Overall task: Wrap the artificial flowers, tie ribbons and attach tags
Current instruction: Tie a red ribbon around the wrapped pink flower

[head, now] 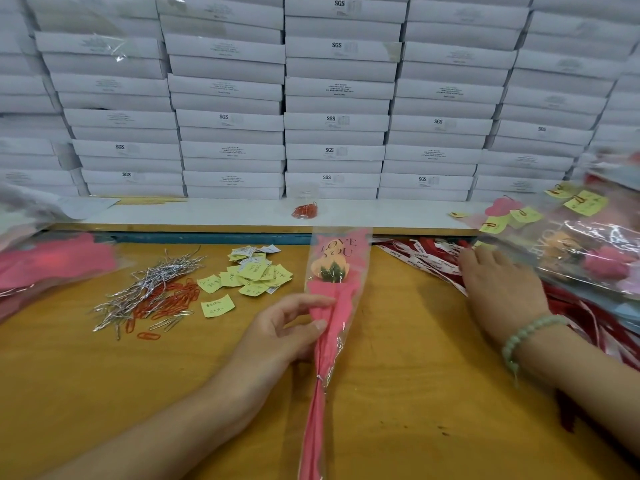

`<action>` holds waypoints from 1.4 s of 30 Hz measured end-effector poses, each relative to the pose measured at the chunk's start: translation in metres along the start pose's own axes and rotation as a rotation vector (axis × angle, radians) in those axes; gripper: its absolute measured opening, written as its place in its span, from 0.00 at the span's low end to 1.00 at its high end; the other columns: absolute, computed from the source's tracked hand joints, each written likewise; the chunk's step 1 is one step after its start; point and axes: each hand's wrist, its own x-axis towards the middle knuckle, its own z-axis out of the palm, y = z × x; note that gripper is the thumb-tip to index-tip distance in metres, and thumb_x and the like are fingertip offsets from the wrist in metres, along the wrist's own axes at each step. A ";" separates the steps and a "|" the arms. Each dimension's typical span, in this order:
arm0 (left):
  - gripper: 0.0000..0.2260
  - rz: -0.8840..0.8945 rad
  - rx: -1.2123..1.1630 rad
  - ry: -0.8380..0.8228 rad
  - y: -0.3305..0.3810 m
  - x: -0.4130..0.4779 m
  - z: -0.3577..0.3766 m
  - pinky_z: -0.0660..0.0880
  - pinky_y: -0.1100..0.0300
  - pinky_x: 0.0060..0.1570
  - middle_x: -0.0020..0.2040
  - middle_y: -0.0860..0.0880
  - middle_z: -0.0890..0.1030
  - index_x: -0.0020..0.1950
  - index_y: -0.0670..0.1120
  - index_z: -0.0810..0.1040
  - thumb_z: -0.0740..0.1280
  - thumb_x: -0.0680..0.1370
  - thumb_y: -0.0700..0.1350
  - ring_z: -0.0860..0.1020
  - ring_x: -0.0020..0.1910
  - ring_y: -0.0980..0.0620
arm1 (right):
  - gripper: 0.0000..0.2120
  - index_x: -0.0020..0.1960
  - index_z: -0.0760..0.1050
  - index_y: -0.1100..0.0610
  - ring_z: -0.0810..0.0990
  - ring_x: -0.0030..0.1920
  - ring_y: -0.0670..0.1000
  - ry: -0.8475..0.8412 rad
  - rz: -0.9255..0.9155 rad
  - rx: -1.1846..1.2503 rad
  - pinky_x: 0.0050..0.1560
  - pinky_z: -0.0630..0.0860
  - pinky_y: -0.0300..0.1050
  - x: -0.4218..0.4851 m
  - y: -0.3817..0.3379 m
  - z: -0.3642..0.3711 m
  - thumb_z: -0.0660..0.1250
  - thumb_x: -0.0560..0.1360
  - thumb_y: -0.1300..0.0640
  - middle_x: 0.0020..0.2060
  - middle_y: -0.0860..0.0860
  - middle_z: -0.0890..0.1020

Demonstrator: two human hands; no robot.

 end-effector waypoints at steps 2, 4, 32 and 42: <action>0.11 -0.004 -0.002 0.001 0.000 0.000 0.000 0.80 0.61 0.44 0.56 0.53 0.83 0.53 0.54 0.84 0.68 0.77 0.39 0.83 0.44 0.51 | 0.16 0.65 0.62 0.55 0.74 0.61 0.52 -0.010 0.051 -0.067 0.56 0.74 0.47 0.002 0.008 0.006 0.59 0.78 0.58 0.61 0.52 0.73; 0.11 -0.007 -0.006 0.002 0.000 -0.001 0.000 0.81 0.60 0.45 0.55 0.53 0.83 0.53 0.54 0.84 0.68 0.76 0.39 0.83 0.43 0.51 | 0.15 0.64 0.64 0.55 0.76 0.59 0.51 -0.038 0.074 -0.100 0.54 0.75 0.46 0.002 0.013 0.007 0.59 0.78 0.57 0.59 0.51 0.75; 0.10 -0.016 0.018 0.015 0.004 -0.004 0.003 0.79 0.57 0.47 0.53 0.52 0.84 0.55 0.51 0.83 0.67 0.78 0.38 0.82 0.44 0.49 | 0.13 0.39 0.71 0.47 0.61 0.16 0.39 0.094 0.258 1.704 0.22 0.51 0.29 0.095 0.152 -0.134 0.53 0.80 0.49 0.19 0.42 0.67; 0.13 0.022 -0.006 -0.011 0.003 -0.003 0.001 0.81 0.55 0.48 0.59 0.53 0.82 0.57 0.50 0.81 0.72 0.73 0.43 0.84 0.48 0.45 | 0.16 0.38 0.79 0.58 0.65 0.19 0.44 -0.318 -0.130 1.263 0.18 0.60 0.33 -0.002 0.018 -0.125 0.59 0.80 0.58 0.22 0.49 0.73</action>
